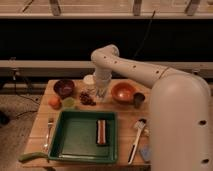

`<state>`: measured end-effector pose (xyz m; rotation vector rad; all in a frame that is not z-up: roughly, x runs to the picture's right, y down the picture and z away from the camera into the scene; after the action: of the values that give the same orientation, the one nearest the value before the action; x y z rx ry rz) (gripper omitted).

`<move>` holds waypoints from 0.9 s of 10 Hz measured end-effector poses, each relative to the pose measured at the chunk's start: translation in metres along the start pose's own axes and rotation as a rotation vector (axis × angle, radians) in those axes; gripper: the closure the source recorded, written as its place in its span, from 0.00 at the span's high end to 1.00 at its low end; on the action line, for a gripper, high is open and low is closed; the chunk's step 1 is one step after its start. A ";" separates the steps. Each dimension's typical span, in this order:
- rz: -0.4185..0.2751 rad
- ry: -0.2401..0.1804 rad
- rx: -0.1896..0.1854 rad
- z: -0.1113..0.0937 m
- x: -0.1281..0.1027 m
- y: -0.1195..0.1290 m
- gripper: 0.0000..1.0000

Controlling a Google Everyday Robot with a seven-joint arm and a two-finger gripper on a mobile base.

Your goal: Wipe purple bowl with towel

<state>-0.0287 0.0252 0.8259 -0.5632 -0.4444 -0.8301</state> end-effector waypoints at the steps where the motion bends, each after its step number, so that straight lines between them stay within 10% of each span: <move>1: 0.001 0.000 0.000 0.000 0.000 0.000 0.00; 9: -0.089 -0.033 0.053 -0.007 -0.012 -0.040 0.00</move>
<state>-0.0660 0.0054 0.8254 -0.5112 -0.5230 -0.8926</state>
